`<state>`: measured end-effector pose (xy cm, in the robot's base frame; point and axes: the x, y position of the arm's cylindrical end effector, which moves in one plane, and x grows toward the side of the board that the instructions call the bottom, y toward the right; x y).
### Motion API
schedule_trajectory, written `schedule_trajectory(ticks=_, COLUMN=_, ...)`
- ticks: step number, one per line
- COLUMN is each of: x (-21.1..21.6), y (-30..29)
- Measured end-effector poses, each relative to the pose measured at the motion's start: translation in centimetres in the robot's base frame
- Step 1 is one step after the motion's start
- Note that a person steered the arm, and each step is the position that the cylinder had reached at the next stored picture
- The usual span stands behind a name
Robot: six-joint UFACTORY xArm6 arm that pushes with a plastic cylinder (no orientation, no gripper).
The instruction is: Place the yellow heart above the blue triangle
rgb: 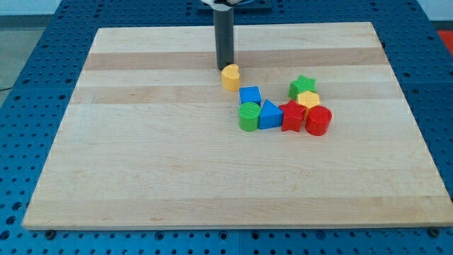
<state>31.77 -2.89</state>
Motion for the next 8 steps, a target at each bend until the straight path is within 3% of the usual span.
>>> schedule_trajectory(ticks=2, x=2.3, y=-2.4)
schedule_trajectory(ticks=4, x=2.6, y=4.1)
schedule_trajectory(ticks=8, x=4.3, y=7.1)
